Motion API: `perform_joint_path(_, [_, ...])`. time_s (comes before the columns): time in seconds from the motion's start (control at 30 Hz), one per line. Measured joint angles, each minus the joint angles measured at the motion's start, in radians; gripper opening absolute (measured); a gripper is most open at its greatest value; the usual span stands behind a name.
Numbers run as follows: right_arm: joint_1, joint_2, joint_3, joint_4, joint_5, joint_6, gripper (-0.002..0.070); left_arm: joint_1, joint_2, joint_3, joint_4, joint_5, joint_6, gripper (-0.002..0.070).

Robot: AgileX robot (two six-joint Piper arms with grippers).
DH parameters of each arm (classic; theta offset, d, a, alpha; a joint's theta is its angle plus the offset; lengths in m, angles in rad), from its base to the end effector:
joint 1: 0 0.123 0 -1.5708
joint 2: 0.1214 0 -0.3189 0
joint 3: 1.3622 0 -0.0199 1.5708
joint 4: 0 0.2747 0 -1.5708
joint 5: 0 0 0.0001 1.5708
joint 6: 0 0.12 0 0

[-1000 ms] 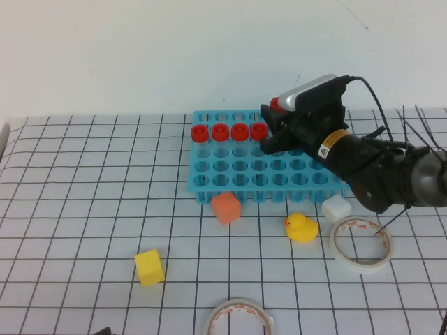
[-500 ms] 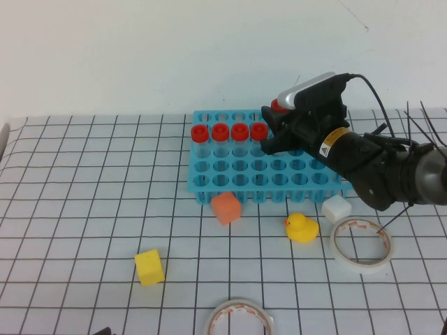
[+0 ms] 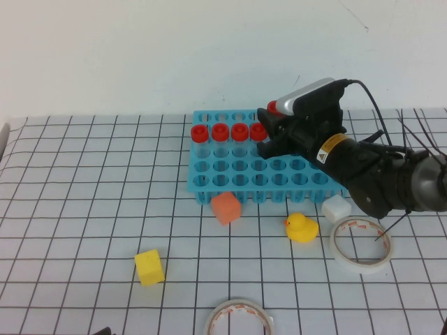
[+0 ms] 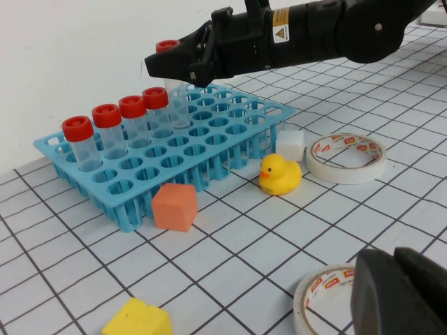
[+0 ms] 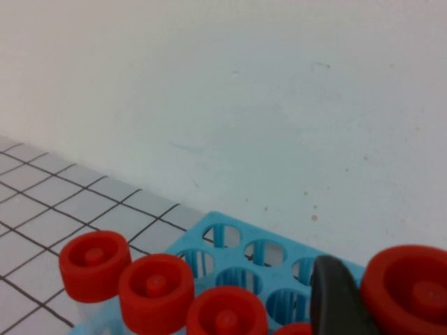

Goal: Place the test tubes

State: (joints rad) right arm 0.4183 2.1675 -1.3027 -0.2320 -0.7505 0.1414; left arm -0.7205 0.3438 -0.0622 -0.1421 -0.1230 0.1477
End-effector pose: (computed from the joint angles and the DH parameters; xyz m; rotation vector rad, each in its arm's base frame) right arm 0.4839 0.2357 0.1797 -0.4804 1.5551 0.4265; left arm 0.0825 -0.0697 0.2237 0.5813 1.5657 -0.5290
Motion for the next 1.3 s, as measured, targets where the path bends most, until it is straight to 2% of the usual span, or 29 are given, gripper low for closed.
perform_joint_path(1.3, [0.002, 0.002, 0.010, 0.082, 0.018, -0.042, 0.0272, 0.000, 0.000, 0.000, 0.000, 0.000, 0.000, -0.0001])
